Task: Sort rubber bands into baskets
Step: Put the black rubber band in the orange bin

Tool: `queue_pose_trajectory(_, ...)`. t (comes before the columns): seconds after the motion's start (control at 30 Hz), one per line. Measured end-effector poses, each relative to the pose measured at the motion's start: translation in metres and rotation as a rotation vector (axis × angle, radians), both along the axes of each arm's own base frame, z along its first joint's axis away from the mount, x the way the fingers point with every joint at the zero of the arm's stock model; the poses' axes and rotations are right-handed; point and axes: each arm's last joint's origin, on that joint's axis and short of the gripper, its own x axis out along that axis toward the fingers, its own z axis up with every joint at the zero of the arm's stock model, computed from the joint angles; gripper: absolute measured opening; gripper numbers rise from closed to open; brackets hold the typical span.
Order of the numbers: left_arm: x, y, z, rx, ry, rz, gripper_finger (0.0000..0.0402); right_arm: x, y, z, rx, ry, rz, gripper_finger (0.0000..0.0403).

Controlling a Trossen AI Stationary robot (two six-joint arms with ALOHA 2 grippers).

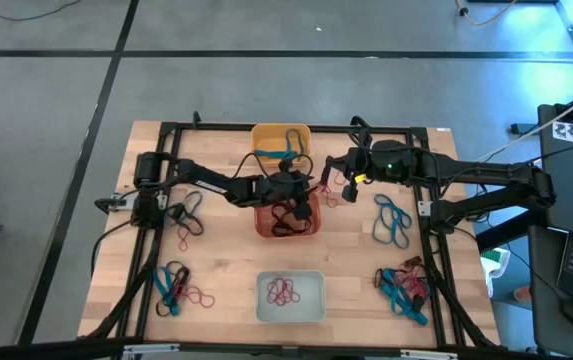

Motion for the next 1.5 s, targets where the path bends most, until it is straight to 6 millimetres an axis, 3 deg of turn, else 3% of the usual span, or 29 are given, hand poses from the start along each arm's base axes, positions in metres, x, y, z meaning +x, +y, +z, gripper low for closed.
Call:
queue_pose_trajectory(0.23, 0.003, 0.007, 0.0, 0.02, -0.045, -0.023, 0.0143, 0.0, 0.001, 0.0, 0.01, -0.001, 0.023, 0.0019)
queue_pose_trajectory(0.37, 0.005, 0.009, 0.001, -0.028, -0.079, -0.147, 0.0143, 0.0, 0.001, 0.0, 0.01, -0.002, 0.022, 0.0019)
queue_pose_trajectory(0.83, 0.003, 0.018, 0.0, -0.076, -0.089, -0.112, 0.0141, 0.002, 0.003, 0.003, 0.034, -0.039, 0.087, 0.0019)
queue_pose_trajectory(0.97, 0.002, 0.018, -0.003, -0.071, -0.047, -0.121, 0.0109, 0.002, 0.003, 0.003, 0.033, -0.042, 0.087, 0.0019)
queue_pose_trajectory(1.2, 0.001, 0.017, -0.003, -0.059, -0.029, -0.129, 0.001, 0.001, 0.003, 0.001, 0.035, -0.023, 0.085, 0.0019)
queue_pose_trajectory(1.33, -0.001, 0.014, 0.005, -0.043, -0.02, -0.129, 0.0013, 0.0, 0.002, -0.001, 0.028, 0.011, 0.056, 0.0019)
queue_pose_trajectory(1.5, -0.009, 0.009, 0.032, -0.021, -0.037, -0.124, 0.0004, -0.003, 0.001, -0.007, 0.019, 0.08, 0.016, 0.0019)
